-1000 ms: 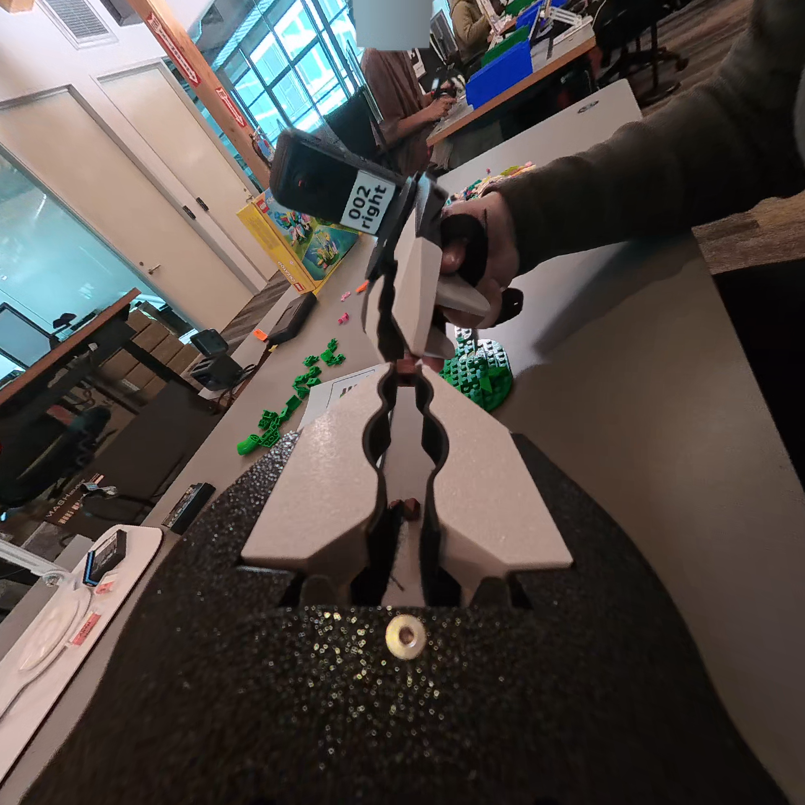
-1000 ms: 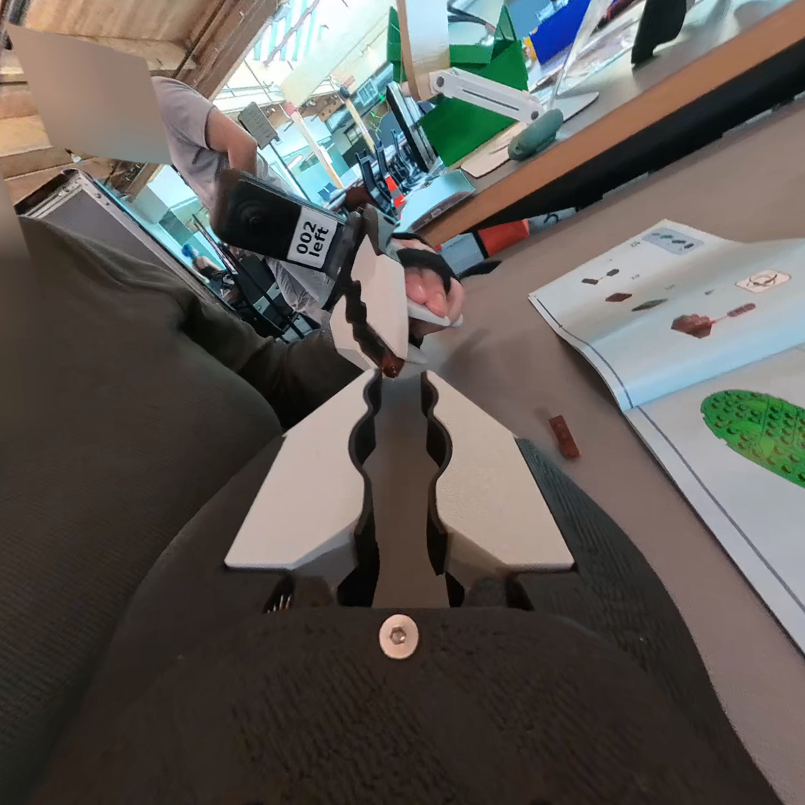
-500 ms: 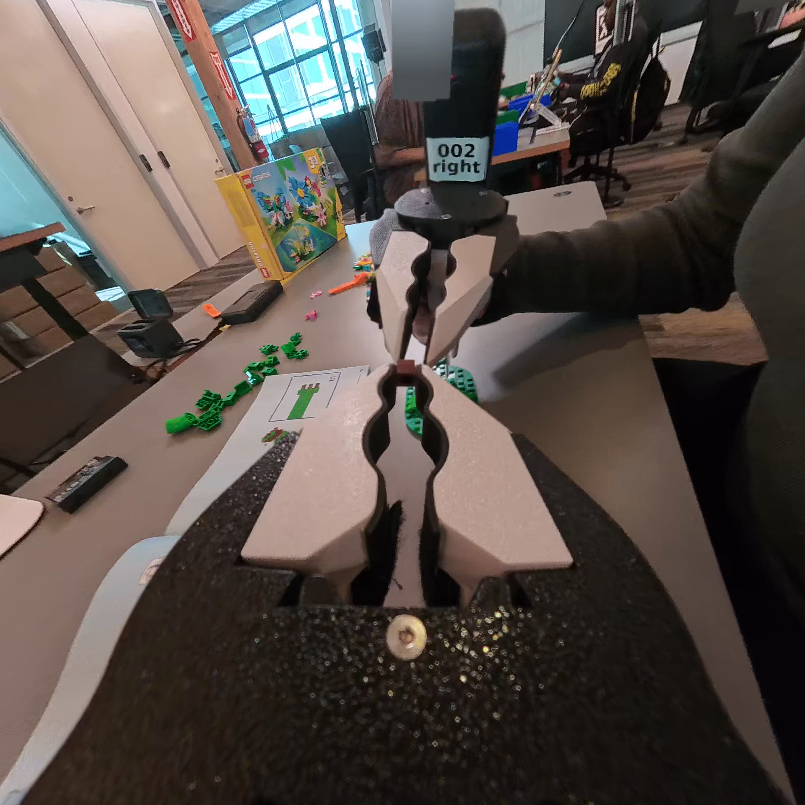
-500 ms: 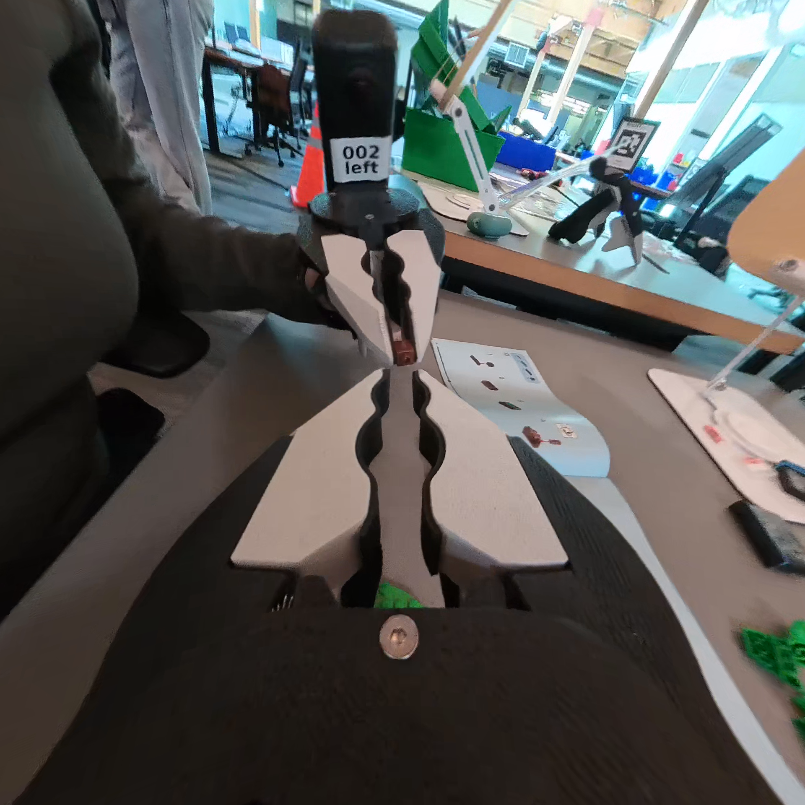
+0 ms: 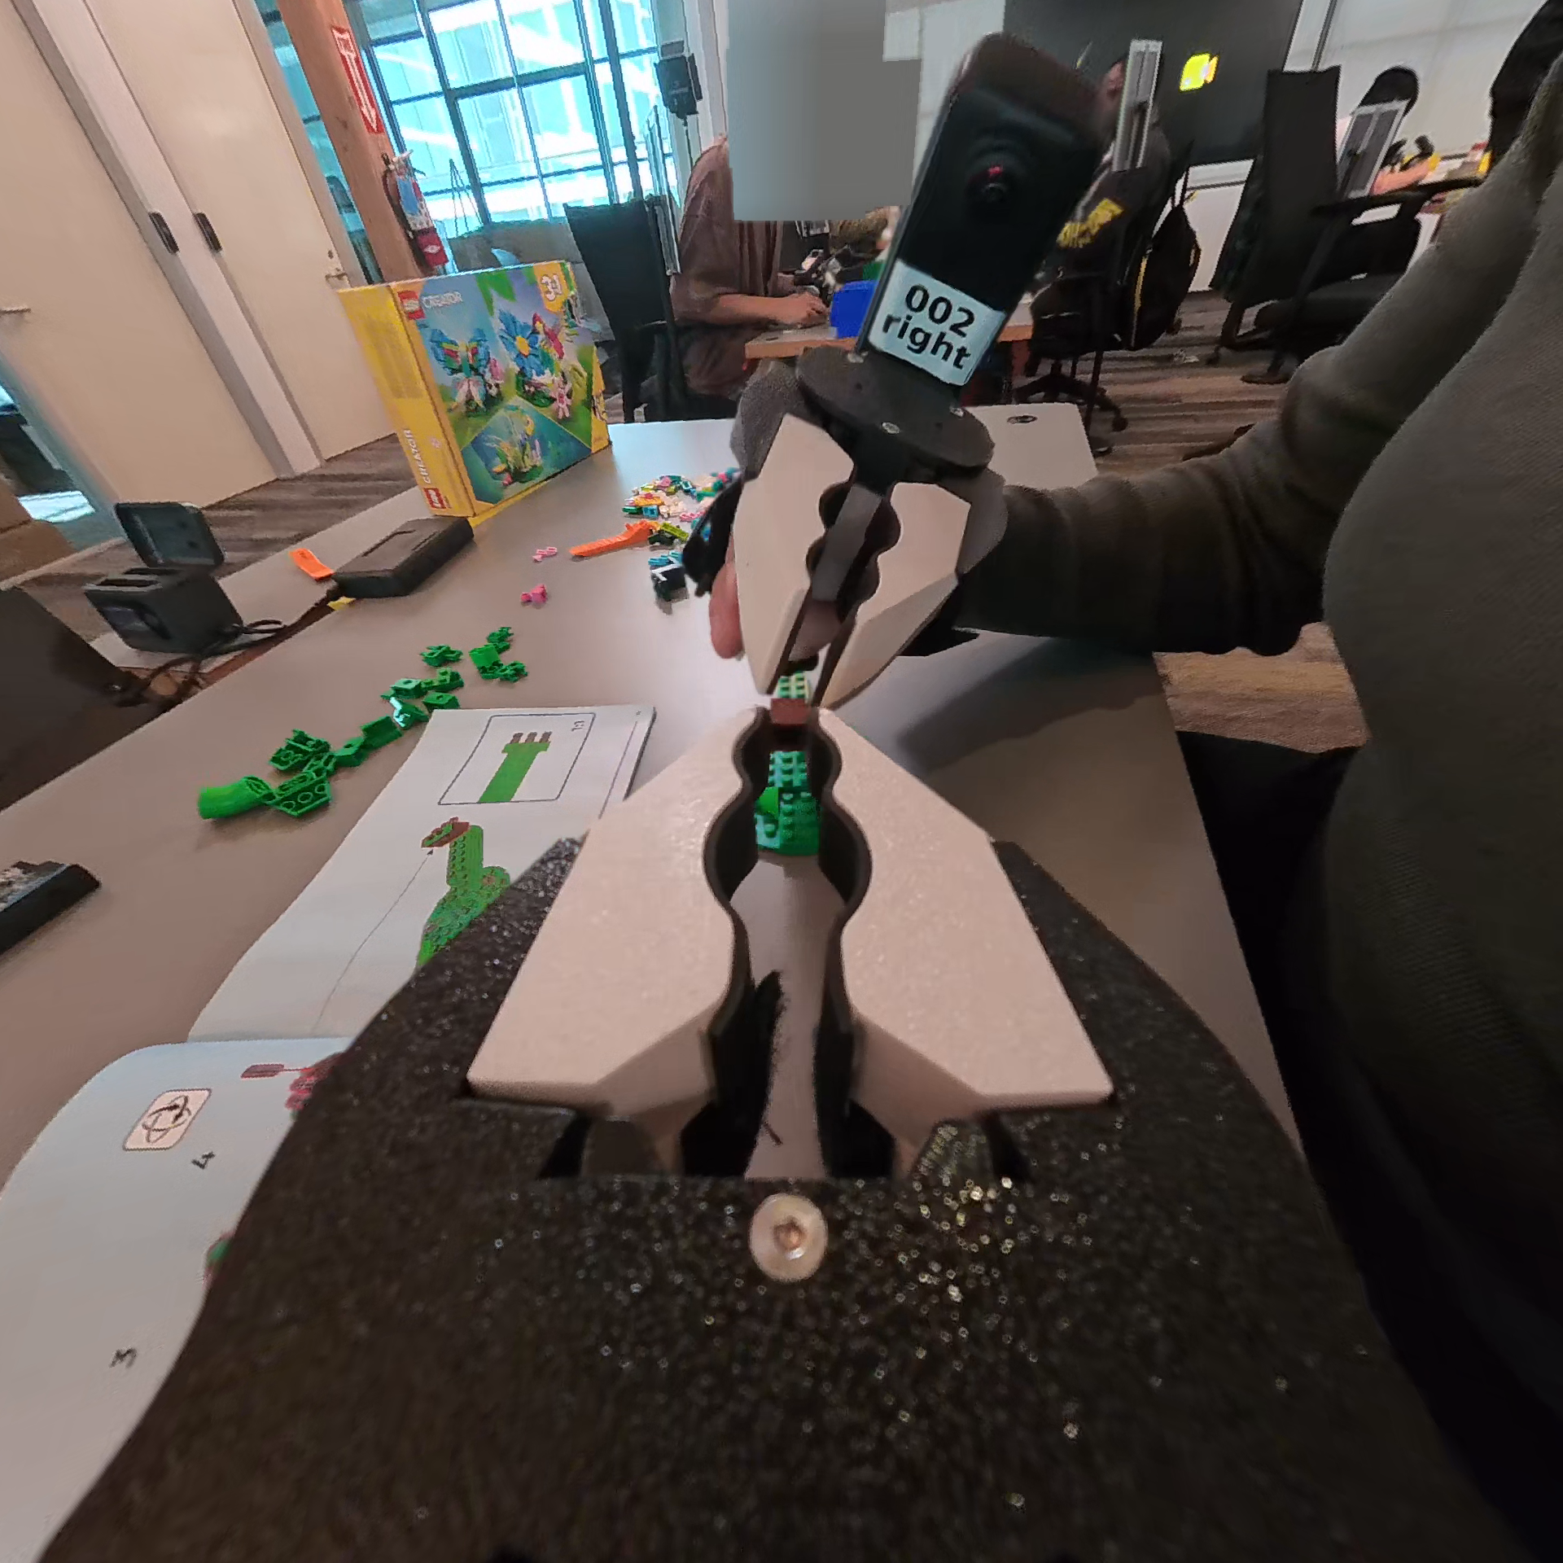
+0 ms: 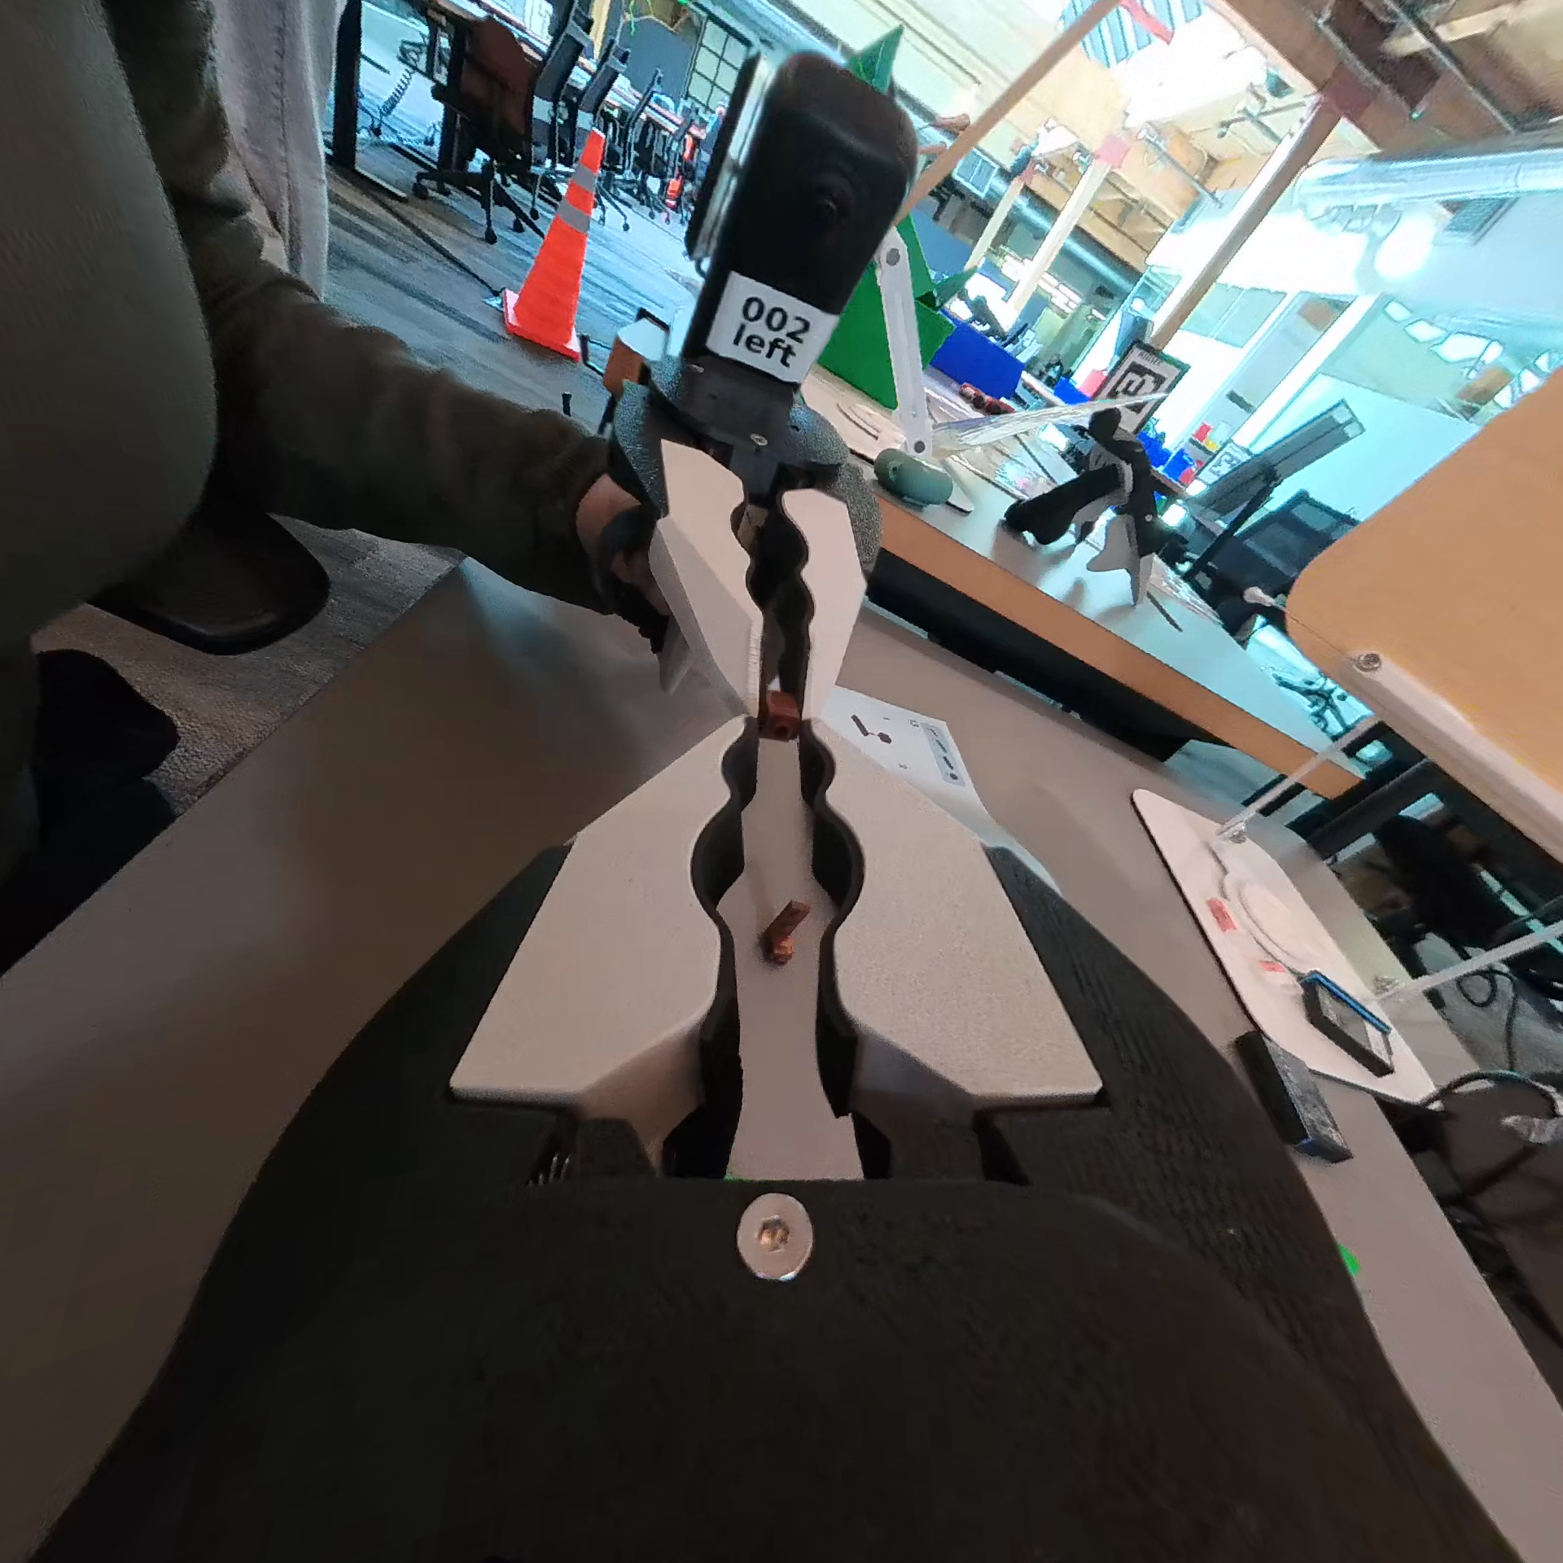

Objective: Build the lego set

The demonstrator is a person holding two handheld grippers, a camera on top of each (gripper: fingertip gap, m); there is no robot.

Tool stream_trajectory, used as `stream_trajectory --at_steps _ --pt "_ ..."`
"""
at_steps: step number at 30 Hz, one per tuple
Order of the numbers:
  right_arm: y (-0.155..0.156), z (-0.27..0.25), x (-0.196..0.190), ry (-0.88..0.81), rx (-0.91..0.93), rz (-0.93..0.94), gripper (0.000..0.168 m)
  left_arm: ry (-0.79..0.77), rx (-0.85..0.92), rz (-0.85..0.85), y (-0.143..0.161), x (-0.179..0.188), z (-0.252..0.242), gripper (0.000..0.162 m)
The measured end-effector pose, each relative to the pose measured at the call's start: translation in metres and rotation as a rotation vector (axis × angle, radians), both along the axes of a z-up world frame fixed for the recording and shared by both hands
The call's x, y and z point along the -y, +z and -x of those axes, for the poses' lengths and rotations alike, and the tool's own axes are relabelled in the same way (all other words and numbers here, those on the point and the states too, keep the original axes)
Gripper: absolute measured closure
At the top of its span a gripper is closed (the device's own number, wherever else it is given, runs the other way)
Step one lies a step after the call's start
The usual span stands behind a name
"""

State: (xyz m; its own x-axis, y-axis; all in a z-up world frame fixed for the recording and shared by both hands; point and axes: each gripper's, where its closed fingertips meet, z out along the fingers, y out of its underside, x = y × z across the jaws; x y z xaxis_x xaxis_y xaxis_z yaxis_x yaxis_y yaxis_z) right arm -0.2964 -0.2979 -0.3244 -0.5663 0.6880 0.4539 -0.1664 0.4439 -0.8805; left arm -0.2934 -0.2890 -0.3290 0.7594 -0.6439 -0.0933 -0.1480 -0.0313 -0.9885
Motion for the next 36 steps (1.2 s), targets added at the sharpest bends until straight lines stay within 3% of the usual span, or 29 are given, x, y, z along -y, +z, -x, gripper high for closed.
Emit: stream_trajectory --at_steps 3,10,16,22,30,36 --pt "0.002 -0.003 0.003 0.021 -0.029 -0.019 0.161 -0.022 0.034 0.015 0.001 0.001 -0.002 0.157" --pt "0.004 -0.005 0.007 -0.030 -0.215 -0.267 0.159 -0.128 0.228 0.127 0.005 0.007 -0.007 0.156" --pt "-0.004 -0.003 0.008 -0.048 -0.220 -0.357 0.159 -0.119 0.222 0.150 0.000 0.006 -0.005 0.156" --pt "-0.002 -0.003 0.005 0.038 0.073 0.064 0.161 -0.052 0.057 0.033 -0.004 0.002 -0.004 0.157" --pt "-0.003 -0.003 0.006 0.080 0.191 0.228 0.159 -0.046 0.011 -0.049 0.003 0.005 -0.004 0.157" --pt "-0.001 0.001 0.002 0.134 0.439 0.563 0.153 0.002 -0.061 -0.093 0.003 0.002 -0.001 0.157"
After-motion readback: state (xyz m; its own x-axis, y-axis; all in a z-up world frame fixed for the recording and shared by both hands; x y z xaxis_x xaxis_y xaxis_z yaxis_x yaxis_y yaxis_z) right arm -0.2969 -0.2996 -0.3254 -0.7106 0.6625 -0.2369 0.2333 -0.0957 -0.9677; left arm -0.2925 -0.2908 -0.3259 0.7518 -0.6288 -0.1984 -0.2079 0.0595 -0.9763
